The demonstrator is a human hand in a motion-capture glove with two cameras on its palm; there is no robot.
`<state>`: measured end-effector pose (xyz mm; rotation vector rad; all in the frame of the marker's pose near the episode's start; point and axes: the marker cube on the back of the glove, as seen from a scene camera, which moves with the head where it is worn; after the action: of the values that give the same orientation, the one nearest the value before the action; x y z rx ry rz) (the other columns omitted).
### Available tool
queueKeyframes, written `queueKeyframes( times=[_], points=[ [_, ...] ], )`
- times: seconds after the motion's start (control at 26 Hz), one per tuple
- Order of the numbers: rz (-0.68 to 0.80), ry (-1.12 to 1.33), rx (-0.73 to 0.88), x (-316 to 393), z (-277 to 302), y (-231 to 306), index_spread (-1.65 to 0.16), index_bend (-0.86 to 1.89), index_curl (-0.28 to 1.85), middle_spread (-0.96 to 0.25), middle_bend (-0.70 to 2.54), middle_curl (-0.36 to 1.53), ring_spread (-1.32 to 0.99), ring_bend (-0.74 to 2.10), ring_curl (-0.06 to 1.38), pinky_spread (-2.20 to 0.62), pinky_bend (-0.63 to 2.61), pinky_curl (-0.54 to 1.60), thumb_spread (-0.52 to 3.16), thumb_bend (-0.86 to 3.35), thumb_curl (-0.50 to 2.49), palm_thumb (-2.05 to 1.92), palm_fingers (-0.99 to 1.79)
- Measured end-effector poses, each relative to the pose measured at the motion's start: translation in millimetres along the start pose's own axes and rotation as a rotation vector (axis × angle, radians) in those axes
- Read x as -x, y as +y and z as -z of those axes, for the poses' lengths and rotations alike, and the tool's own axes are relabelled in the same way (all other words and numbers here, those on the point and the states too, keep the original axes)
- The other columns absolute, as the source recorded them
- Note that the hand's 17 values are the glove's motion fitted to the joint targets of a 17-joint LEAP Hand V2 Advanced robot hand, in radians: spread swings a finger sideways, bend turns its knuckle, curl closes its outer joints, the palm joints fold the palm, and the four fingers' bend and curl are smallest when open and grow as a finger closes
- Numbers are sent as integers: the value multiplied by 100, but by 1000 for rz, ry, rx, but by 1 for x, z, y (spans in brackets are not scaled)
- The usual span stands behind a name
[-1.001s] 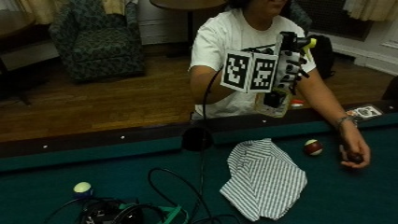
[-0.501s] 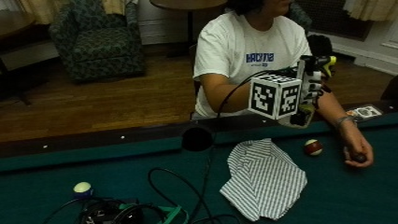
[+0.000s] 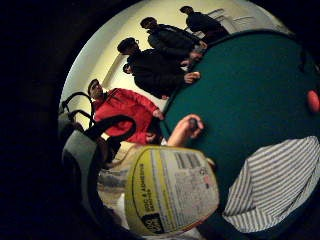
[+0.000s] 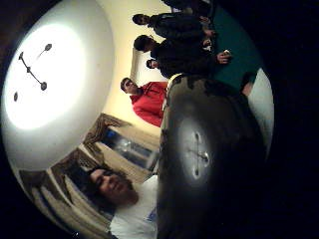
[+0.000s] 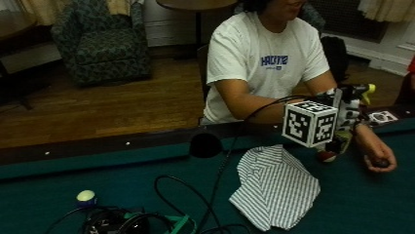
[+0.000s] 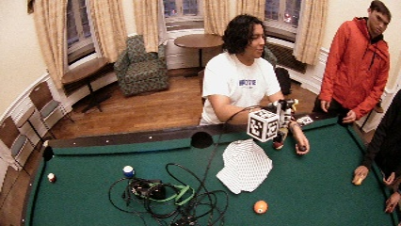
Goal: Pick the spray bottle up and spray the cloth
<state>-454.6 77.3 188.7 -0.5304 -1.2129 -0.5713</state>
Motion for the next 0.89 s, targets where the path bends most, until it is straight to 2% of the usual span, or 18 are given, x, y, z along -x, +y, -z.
queueKeyframes(
  times=[0.46, 0.89],
  points=[
    [-35, 85, -44, -90, -77, -12, -24, 48, 64, -20, 66, 59, -22, 75, 50, -33, 48, 42, 41, -3, 88, 93, 138],
    [-35, 104, -72, -120, -99, -34, -24, 48, 64, -20, 66, 59, -22, 75, 50, -33, 48, 42, 39, -3, 88, 93, 138]
  ],
)
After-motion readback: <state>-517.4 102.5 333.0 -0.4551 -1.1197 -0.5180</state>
